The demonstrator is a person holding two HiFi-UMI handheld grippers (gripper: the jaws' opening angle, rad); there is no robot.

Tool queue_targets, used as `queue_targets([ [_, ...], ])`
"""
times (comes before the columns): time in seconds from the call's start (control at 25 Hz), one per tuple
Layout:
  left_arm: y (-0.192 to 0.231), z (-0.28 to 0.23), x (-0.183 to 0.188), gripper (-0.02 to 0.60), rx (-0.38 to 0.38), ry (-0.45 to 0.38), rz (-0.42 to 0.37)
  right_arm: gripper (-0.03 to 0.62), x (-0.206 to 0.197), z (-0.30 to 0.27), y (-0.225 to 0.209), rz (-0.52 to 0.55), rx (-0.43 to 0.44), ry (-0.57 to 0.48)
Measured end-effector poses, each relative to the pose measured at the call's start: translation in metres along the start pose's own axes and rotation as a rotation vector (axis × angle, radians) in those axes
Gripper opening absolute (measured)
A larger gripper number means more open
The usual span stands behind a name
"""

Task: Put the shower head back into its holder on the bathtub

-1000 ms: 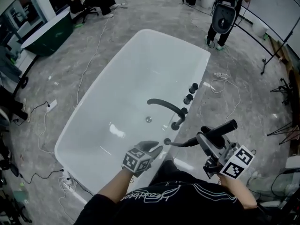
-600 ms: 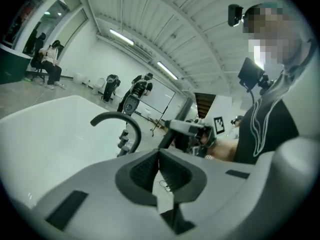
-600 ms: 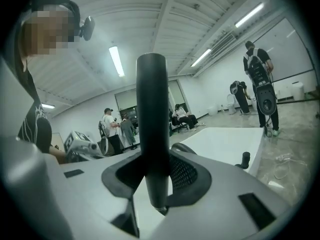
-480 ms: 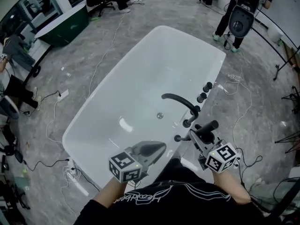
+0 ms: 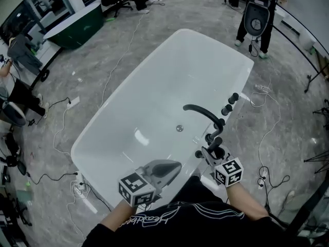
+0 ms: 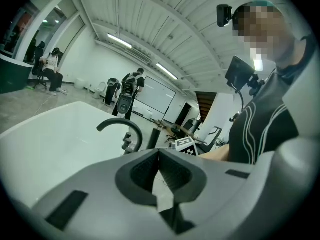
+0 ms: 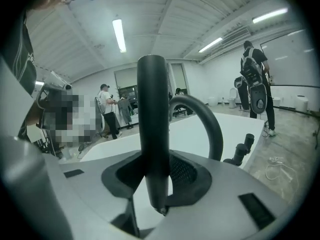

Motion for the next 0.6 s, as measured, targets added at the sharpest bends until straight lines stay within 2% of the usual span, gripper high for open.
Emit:
queue_targets([
  [0.28, 0.006, 0.011, -0.007, 0.006, 0.035, 0.026, 0.006, 0.13, -0.027, -0.031, -0.014, -0.031, -0.02, 0.063],
  [0.6, 0.016, 0.019, -0.016, 0.006, 0.062, 0.039, 0.032, 0.13, -0.06, -0.057, -0.023, -0.012, -0.031, 0.18],
])
Point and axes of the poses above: the fingertips, and each gripper's own axes: z backward along the fingers, y to its left, x out of its top, the point moved 10 cm from there along z, backward along the fingers, and after that the axes turned 4 degrees about x, right-handed, at the moved point
